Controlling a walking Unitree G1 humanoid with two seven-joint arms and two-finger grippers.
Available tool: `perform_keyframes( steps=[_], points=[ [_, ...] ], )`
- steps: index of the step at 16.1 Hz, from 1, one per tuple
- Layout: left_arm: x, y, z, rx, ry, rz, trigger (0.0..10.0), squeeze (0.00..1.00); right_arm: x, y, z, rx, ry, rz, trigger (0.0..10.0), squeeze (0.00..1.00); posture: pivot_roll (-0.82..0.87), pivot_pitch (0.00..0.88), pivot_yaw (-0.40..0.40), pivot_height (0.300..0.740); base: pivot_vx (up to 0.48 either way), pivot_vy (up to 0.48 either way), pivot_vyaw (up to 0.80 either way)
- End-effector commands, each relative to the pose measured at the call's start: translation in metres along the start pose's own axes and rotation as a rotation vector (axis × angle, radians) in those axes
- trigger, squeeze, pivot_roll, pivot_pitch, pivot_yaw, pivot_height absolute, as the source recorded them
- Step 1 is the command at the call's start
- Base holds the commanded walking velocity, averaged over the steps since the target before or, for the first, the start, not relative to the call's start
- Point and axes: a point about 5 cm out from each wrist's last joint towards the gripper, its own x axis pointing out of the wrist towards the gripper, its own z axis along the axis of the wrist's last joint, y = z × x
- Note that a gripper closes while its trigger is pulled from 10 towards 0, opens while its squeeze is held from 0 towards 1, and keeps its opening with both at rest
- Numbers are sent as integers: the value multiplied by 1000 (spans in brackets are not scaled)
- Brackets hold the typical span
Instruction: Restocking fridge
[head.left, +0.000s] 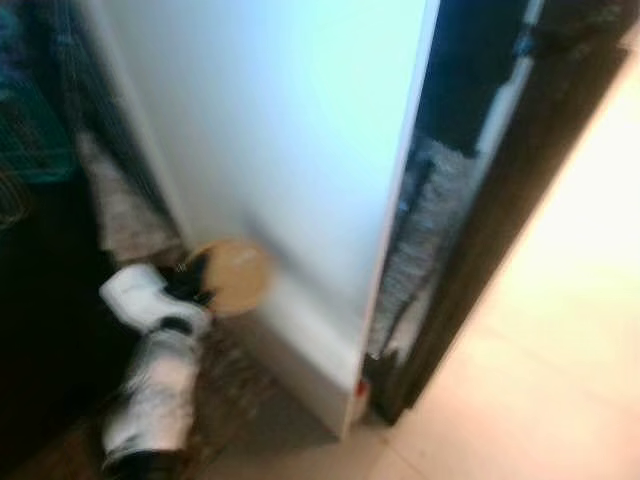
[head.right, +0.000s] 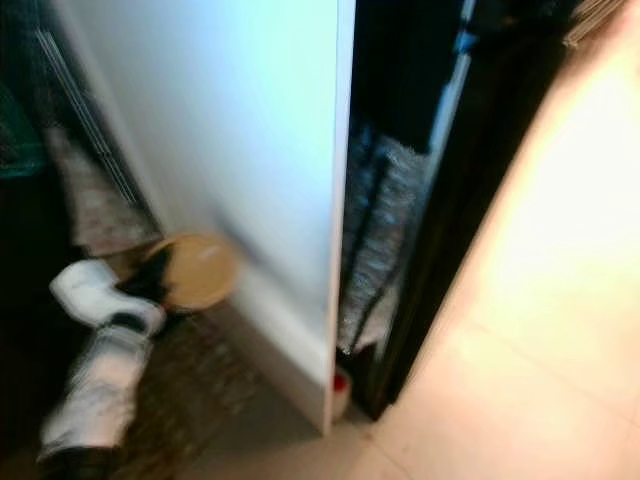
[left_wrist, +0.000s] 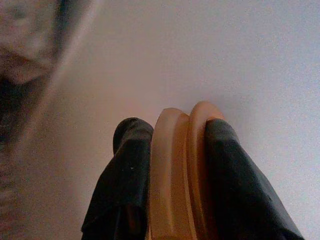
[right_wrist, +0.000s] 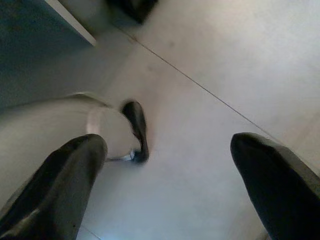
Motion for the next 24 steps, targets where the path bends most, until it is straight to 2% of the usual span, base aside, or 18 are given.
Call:
perform_keyframes(
  steps=[1,5,6,8,10,12,14,15,16,17,18,19,22,24],
  points=[
    [3,-6,-6,3,24,-20,10000,0,-6,-8,-9,18,27,-27,10000,0,64,35,67,740,0,0,-738],
    [7,43,-16,52,84,158,10000,0,-6,-8,-9,37,14,-35,10000,0,56,37,74,740,0,0,0],
    [8,57,-19,95,109,217,10000,0,-5,-8,-9,39,14,-36,10000,0,53,33,77,740,0,0,0],
    [5,80,-34,111,214,291,10000,0,-5,-7,-9,45,13,-41,10000,0,49,29,83,740,0,0,0],
    [-5,97,-50,138,312,367,10000,0,-5,-6,-9,53,8,-44,10000,0,37,27,88,740,0,0,0],
    [-14,103,-68,163,417,382,10000,0,-4,-6,-8,55,7,-48,10000,0,47,21,86,740,0,0,0],
    [-36,116,-91,290,564,428,10000,0,-3,-5,-8,57,6,-55,10000,0,32,13,94,740,0,0,0],
    [-46,122,-97,299,603,466,10000,0,-3,-5,-8,68,-1,-61,10000,0,23,18,97,740,0,0,0],
    [-51,124,-101,326,626,484,10000,0,-3,-4,-8,80,-8,-63,10000,0,14,19,100,740,0,0,0],
    [-53,125,-103,397,644,477,10000,0,-3,-4,-8,84,-11,-63,10000,0,13,25,99,740,0,0,0],
    [-55,126,-103,399,645,481,10000,0,-3,-4,-8,84,-11,-64,10000,0,13,26,99,740,0,0,0],
    [-56,127,-105,365,639,499,10000,0,-3,-4,-8,86,-11,-66,10000,0,12,29,98,740,0,0,0],
    [-62,129,-108,386,668,489,10000,0,-4,-4,-11,114,-4,-74,10000,0,14,40,103,740,0,247,-252],
    [-63,131,-107,395,669,491,10000,0,-4,-4,-11,92,2,-66,10000,0,17,43,101,740,0,0,-734]
  ],
)
